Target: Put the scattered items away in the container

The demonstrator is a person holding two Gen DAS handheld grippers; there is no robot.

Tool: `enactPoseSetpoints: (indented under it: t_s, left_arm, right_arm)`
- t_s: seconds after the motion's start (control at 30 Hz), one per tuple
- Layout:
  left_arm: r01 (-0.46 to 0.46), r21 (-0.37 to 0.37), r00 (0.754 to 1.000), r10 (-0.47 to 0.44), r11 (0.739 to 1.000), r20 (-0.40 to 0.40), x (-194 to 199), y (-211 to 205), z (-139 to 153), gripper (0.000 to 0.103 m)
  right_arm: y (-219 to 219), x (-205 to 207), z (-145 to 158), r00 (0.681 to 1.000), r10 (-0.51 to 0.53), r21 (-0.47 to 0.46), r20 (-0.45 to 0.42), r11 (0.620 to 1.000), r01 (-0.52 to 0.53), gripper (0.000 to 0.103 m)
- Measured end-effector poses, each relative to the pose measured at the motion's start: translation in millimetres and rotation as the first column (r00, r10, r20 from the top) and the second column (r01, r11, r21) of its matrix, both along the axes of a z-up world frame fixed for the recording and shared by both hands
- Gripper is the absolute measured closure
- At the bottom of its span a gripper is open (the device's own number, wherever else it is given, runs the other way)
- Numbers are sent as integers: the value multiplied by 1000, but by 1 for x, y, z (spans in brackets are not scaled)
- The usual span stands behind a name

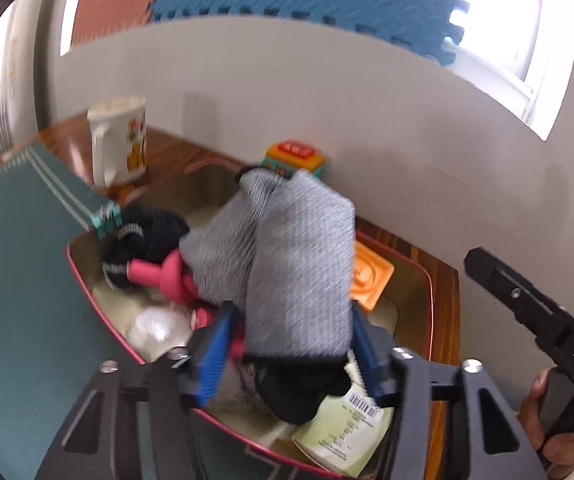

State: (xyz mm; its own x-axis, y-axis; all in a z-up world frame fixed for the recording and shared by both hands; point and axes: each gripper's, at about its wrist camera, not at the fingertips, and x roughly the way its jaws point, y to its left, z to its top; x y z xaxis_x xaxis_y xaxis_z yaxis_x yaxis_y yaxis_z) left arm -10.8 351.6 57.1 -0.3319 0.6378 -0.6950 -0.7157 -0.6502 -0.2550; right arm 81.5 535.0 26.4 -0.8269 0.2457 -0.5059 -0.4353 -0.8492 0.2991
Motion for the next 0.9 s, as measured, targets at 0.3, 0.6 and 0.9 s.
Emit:
enactPoseSetpoints:
  t_s: [0.3, 0.6, 0.9]
  left_arm:
    - [-125, 2, 989, 125, 992, -82, 11, -35, 19, 22]
    - [-220, -27, 965, 213, 975, -150, 21, -65, 35, 19]
    - [-218, -2, 961, 214, 976, -177, 40, -87, 51, 1]
  right_arm:
    - [-13, 2, 8, 998, 58, -14, 15, 998, -58, 22]
    - [-35, 9, 14, 992, 118, -26, 32, 993, -117, 21]
    - [-53, 23, 19, 991, 126, -1, 46, 992, -126, 21]
